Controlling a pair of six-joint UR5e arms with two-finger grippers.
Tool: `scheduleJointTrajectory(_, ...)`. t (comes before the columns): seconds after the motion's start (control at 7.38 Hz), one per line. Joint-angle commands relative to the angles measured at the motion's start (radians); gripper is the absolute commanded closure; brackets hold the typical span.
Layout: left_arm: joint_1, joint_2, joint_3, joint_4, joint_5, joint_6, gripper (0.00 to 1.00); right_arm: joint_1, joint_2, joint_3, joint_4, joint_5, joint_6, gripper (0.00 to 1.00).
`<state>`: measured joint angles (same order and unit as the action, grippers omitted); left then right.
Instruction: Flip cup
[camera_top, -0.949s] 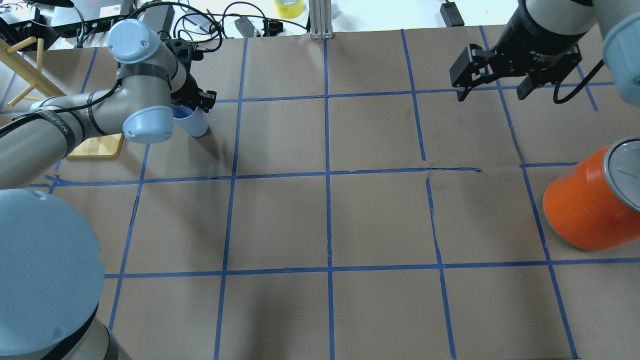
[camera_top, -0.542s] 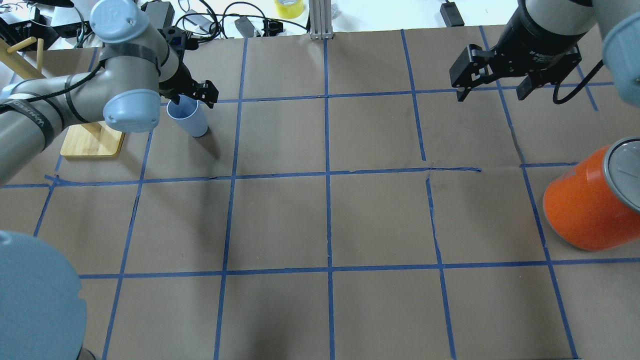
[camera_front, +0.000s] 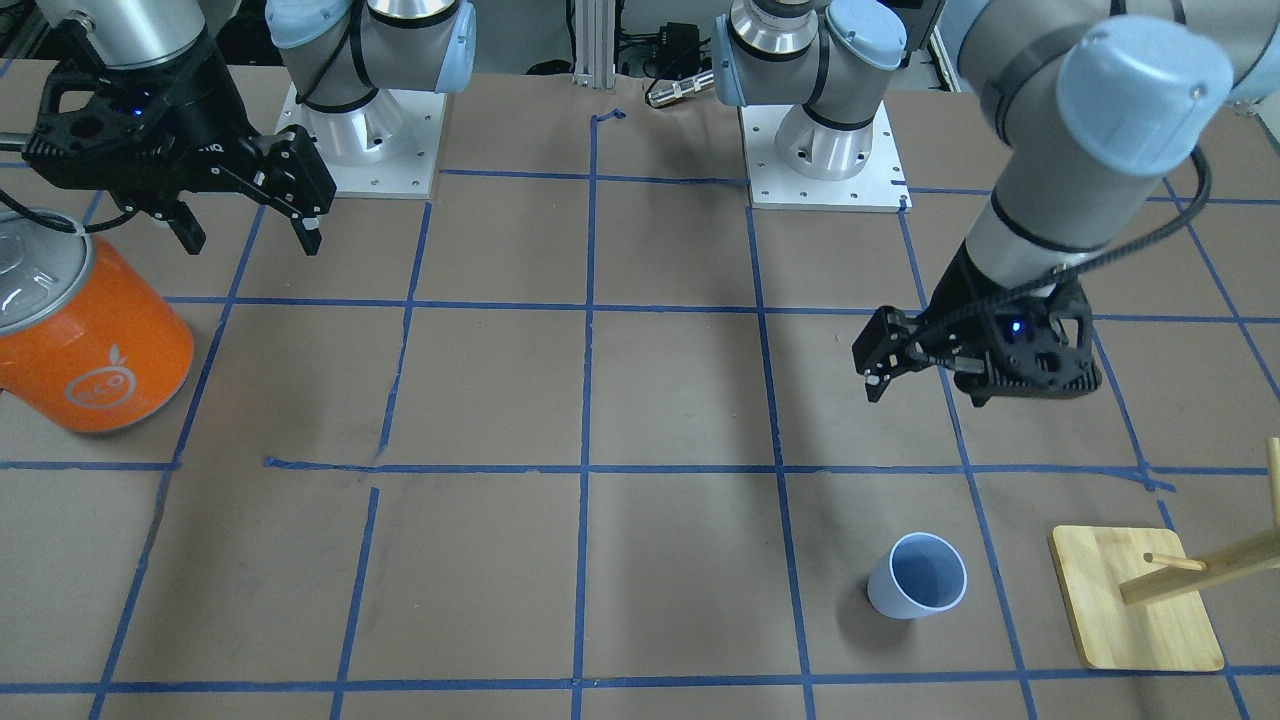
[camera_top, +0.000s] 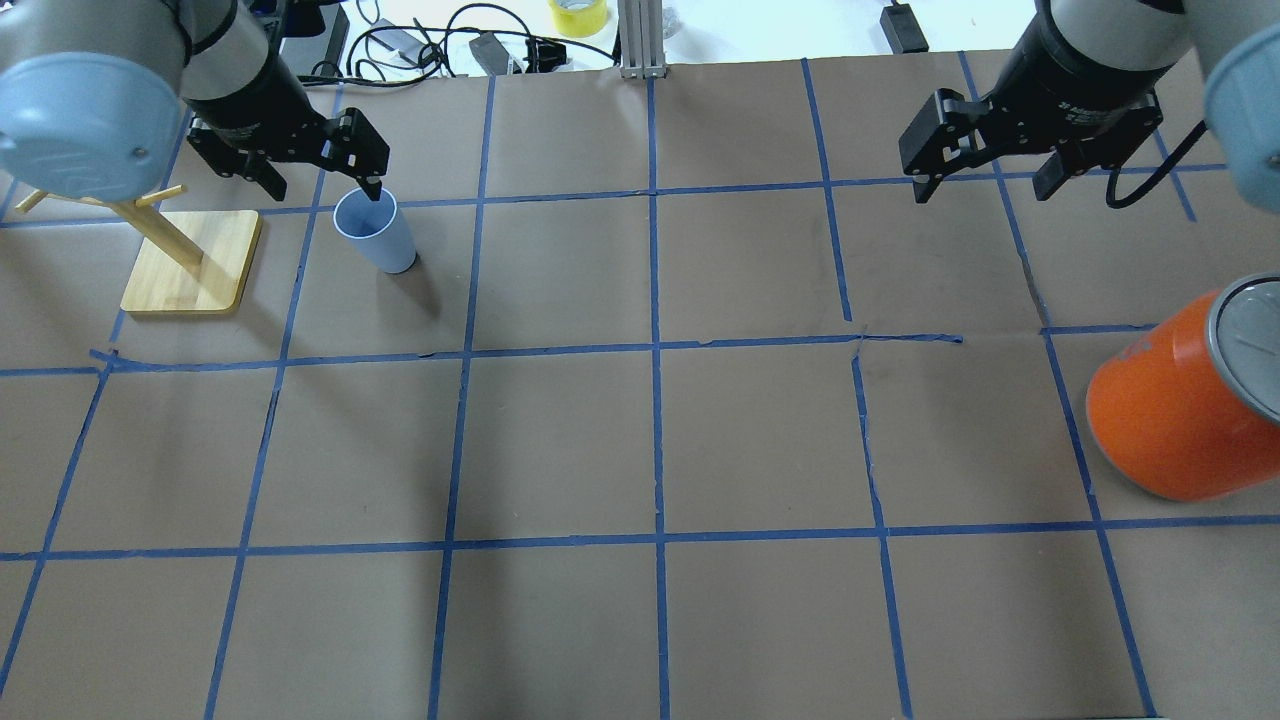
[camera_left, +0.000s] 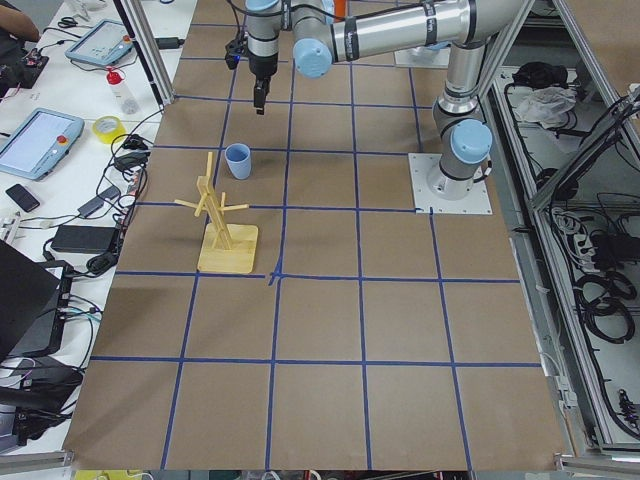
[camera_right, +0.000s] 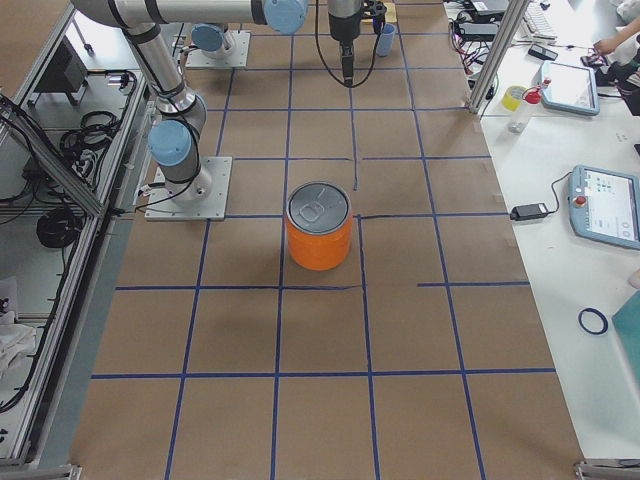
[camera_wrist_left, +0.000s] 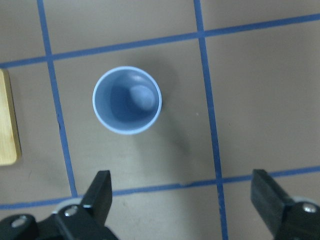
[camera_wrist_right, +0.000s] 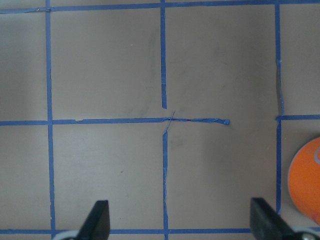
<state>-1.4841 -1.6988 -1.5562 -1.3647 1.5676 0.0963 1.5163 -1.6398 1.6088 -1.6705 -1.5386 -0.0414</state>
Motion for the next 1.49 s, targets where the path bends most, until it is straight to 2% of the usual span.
scheduleJointTrajectory(0.0,-0.004,0.086,0.010,-0.099,0.002,-0.055,0.00,-0.001,0.000,0.000,0.000,0.000,0.000,0.00)
scheduleJointTrajectory(0.14,-0.007,0.112,0.007,-0.149,0.009,-0.055,0.00,-0.001,0.000,-0.001,0.000,0.000,0.000,0.00)
scheduleJointTrajectory(0.54,-0.008,0.146,-0.008,-0.163,0.008,-0.055,0.00,-0.001,0.000,-0.001,0.000,0.000,0.000,0.00)
scheduleJointTrajectory(1.36,-0.047,0.149,-0.025,-0.165,0.003,-0.040,0.00,-0.001,0.000,0.000,-0.002,0.000,0.000,0.00)
